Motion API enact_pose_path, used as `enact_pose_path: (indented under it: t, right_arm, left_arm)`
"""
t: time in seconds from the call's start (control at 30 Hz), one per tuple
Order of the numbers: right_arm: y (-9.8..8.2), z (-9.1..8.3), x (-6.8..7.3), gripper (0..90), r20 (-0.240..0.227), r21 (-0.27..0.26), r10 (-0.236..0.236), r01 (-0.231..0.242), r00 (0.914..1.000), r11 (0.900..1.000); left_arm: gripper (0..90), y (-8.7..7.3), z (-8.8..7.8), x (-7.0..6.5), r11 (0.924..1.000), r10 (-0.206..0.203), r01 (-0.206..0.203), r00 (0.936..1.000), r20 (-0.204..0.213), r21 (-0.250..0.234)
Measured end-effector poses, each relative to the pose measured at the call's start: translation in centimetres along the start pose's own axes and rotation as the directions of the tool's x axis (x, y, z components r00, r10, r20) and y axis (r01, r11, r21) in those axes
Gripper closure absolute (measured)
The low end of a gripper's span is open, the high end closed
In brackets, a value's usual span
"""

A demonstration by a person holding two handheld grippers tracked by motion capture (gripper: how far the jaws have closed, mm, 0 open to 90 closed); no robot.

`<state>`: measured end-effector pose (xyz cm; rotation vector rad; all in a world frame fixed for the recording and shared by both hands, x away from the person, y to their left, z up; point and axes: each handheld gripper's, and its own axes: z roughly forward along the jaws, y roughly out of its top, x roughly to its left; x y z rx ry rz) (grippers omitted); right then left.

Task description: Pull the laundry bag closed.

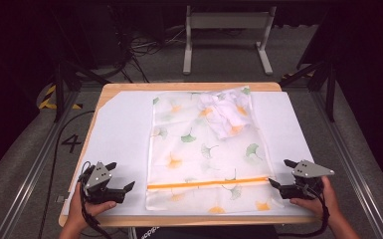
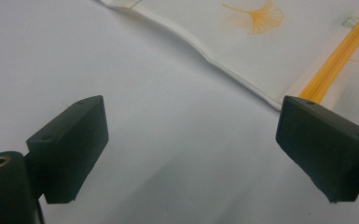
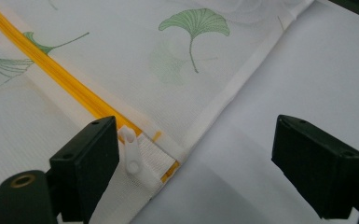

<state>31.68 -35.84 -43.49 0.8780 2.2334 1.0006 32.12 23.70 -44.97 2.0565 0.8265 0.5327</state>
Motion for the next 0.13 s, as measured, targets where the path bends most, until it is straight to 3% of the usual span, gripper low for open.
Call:
enact_pose_path:
  t: [0.13]
  right_arm:
    - [-0.05,-0.14,-0.01,15.4,0.004,-0.002,0.011,-0.011,0.9999,1.0]
  left_arm:
    - [10.0,0.11,0.17,-0.05,1.0,0.003,-0.003,1.0,0.0,0.006]
